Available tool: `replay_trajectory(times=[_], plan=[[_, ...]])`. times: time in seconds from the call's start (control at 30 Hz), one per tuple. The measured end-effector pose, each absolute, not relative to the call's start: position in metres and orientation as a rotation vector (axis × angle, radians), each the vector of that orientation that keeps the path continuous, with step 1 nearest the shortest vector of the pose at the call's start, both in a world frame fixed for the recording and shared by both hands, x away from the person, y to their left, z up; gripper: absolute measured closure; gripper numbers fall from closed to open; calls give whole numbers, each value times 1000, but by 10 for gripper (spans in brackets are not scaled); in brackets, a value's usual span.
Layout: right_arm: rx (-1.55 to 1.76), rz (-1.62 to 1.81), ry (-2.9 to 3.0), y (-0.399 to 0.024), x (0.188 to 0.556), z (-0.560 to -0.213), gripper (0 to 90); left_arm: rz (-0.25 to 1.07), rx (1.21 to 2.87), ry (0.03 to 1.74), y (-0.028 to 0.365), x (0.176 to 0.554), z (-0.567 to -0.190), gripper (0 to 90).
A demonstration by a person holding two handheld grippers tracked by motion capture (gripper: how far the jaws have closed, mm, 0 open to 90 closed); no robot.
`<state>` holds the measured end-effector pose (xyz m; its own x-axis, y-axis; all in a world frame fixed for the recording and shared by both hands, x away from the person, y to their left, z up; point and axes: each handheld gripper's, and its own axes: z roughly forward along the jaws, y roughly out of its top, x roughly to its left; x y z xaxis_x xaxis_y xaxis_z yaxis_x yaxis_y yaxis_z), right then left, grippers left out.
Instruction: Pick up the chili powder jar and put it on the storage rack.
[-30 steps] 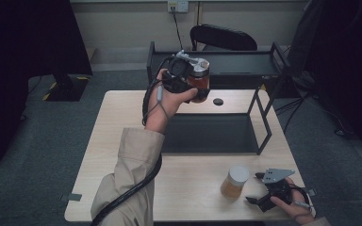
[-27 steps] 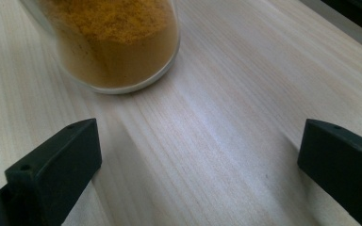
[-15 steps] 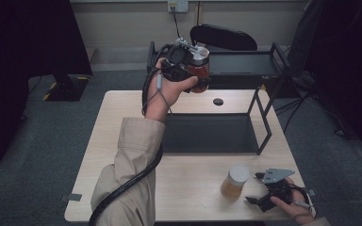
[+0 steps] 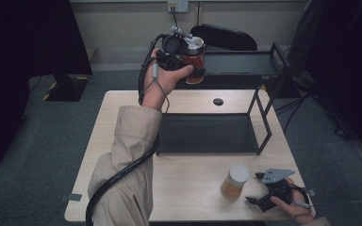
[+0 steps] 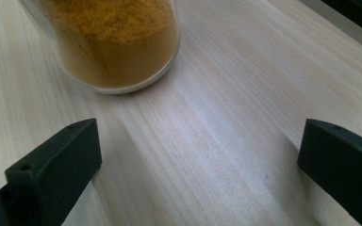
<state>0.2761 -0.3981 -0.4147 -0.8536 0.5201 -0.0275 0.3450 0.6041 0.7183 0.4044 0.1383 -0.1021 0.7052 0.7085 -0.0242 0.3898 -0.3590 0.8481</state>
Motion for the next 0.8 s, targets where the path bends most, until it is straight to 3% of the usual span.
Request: replay_trajectory(times=[0.8], plan=[[711, 1090, 2598, -398, 276, -415, 0, 537, 1954, 960, 121, 441, -109, 301]])
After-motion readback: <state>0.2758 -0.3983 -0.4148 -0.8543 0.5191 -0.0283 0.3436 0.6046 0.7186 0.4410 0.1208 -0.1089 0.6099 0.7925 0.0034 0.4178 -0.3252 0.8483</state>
